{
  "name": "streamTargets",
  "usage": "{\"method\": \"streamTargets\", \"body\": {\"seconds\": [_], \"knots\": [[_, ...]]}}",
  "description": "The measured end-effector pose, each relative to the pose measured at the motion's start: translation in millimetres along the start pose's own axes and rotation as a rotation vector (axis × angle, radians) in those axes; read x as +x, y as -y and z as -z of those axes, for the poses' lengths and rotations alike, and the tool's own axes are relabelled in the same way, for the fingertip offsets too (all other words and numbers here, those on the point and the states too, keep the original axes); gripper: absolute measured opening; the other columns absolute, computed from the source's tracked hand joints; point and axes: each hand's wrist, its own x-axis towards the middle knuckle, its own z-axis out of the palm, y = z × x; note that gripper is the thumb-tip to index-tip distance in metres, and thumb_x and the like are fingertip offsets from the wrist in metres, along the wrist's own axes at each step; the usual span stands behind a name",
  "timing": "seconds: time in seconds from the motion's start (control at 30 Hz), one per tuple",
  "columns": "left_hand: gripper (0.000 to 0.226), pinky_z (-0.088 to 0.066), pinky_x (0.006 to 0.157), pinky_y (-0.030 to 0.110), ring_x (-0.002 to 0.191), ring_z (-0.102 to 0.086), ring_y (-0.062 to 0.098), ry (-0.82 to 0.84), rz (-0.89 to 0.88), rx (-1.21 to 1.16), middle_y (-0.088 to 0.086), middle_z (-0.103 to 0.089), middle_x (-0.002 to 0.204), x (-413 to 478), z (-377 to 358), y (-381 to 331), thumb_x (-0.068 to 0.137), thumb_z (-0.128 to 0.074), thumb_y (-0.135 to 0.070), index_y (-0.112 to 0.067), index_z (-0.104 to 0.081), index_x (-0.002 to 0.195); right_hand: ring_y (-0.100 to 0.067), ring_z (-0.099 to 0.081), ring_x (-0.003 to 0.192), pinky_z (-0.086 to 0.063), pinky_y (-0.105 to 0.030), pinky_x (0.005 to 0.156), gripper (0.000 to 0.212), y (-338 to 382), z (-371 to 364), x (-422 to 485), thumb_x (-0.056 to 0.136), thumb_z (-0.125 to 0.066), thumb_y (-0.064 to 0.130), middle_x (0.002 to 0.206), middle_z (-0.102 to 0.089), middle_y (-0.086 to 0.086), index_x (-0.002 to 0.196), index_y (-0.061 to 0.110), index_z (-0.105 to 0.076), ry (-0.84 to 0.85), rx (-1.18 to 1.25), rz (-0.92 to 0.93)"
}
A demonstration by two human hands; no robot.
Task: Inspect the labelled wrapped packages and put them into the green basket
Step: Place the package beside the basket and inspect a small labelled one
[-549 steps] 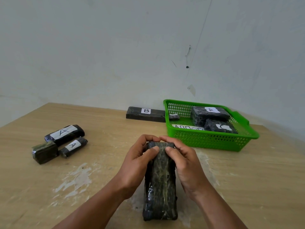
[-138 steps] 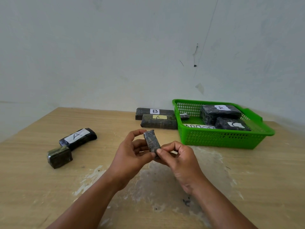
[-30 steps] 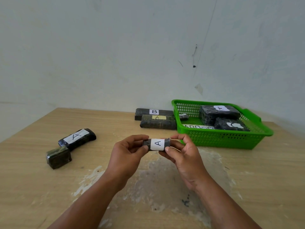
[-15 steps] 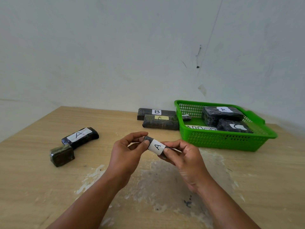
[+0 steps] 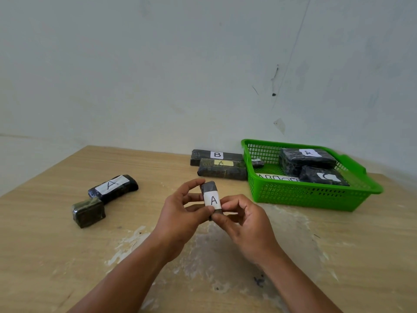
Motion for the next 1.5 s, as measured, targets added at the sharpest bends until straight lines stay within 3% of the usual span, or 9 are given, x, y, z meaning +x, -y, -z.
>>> {"method": "streamTargets", "body": {"seconds": [0.13, 0.23, 0.47, 0.6, 0.7, 0.87, 1.03, 1.37, 1.5], "knots": [[0.068, -0.063, 0.077, 0.034, 0.09, -0.079, 0.026, -0.016, 0.028, 0.007, 0.016, -0.069, 0.115, 2.7, 4.1, -0.2, 0.083, -0.073, 0.015, -0.028, -0.063, 0.134, 0.001, -0.05, 0.135, -0.054, -0.023, 0.101, 0.06, -4.9, 2.6, 0.0, 0.08, -0.09, 0.027, 0.144, -0.052, 0.019, 0.132, 0.029, -0.06, 0.043, -0.321, 0.217], [0.077, -0.063, 0.073, 0.03, 0.089, -0.079, 0.025, -0.002, 0.049, 0.056, 0.013, -0.071, 0.113, 3.6, 5.2, -2.7, 0.081, -0.074, 0.014, -0.03, -0.057, 0.141, -0.001, -0.038, 0.148, -0.046, -0.031, 0.113, 0.057, -1.2, 1.7, 9.0, 0.081, -0.085, 0.029, 0.16, -0.041, 0.016, 0.131, 0.028, -0.058, 0.095, -0.339, 0.263], [0.072, -0.061, 0.093, 0.045, 0.095, -0.076, 0.02, -0.123, 0.101, 0.128, 0.004, -0.074, 0.109, 35.4, 27.5, -6.9, 0.083, -0.079, -0.001, -0.026, -0.05, 0.144, -0.014, -0.056, 0.124, -0.045, -0.028, 0.105, 0.053, 18.1, -16.9, 66.7, 0.079, -0.083, 0.038, 0.133, -0.062, 0.005, 0.124, 0.022, -0.06, 0.213, -0.632, 0.266], [0.056, -0.055, 0.066, 0.024, 0.094, -0.069, 0.007, -0.242, 0.02, 0.363, -0.007, -0.068, 0.111, 60.8, 50.6, -6.4, 0.09, -0.075, -0.015, -0.033, -0.052, 0.138, -0.018, -0.057, 0.114, -0.046, -0.034, 0.094, 0.053, 15.7, -31.3, 124.7, 0.08, -0.085, 0.04, 0.123, -0.064, 0.004, 0.123, 0.021, -0.06, 0.191, -0.698, 0.113], [0.049, -0.051, 0.06, 0.022, 0.09, -0.069, 0.007, -0.323, -0.004, 0.386, -0.008, -0.068, 0.107, 72.6, 65.9, 5.0, 0.091, -0.071, -0.013, -0.031, -0.057, 0.134, -0.018, -0.059, 0.109, -0.044, -0.03, 0.086, 0.051, 2.2, -47.0, 157.4, 0.081, -0.084, 0.039, 0.119, -0.065, 0.004, 0.123, 0.021, -0.061, 0.207, -0.738, 0.029], [0.046, -0.055, 0.065, 0.026, 0.077, -0.067, 0.011, -0.367, -0.061, 0.517, -0.009, -0.067, 0.096, 86.3, 77.5, 21.5, 0.089, -0.071, -0.011, -0.029, -0.061, 0.13, -0.021, -0.058, 0.114, -0.039, -0.038, 0.11, 0.042, -18.4, -62.1, 194.1, 0.082, -0.076, 0.039, 0.116, -0.067, 0.004, 0.118, 0.02, -0.064, 0.274, -0.917, 0.104], [0.047, -0.04, 0.06, 0.008, 0.067, -0.061, 0.009, -0.353, -0.139, 0.648, -0.011, -0.063, 0.092, 92.2, 73.5, 26.5, 0.087, -0.071, -0.011, -0.029, -0.06, 0.129, -0.02, -0.052, 0.127, -0.025, -0.042, 0.124, 0.045, -33.0, -66.4, 206.3, 0.082, -0.067, 0.047, 0.125, -0.065, 0.007, 0.121, 0.026, -0.061, 0.365, -1.069, 0.119], [0.045, -0.044, 0.072, 0.019, 0.076, -0.056, 0.005, -0.33, -0.196, 0.696, -0.013, -0.059, 0.095, 91.3, 70.8, 23.8, 0.088, -0.07, -0.019, -0.031, -0.059, 0.13, -0.023, -0.035, 0.148, -0.018, -0.04, 0.128, 0.052, -28.4, -71.5, 201.8, 0.092, -0.063, 0.044, 0.154, -0.047, -0.003, 0.137, 0.019, -0.061, 0.397, -1.187, 0.124], [0.04, -0.041, 0.068, 0.012, 0.072, -0.055, 0.005, -0.353, -0.208, 0.673, -0.013, -0.06, 0.093, 89.8, 74.5, 14.9, 0.087, -0.069, -0.018, -0.029, -0.063, 0.125, -0.024, -0.044, 0.14, -0.029, -0.035, 0.12, 0.041, -22.1, -83.0, 188.1, 0.093, -0.064, 0.029, 0.144, -0.054, -0.004, 0.131, 0.015, -0.066, 0.311, -1.039, 0.211]]}}
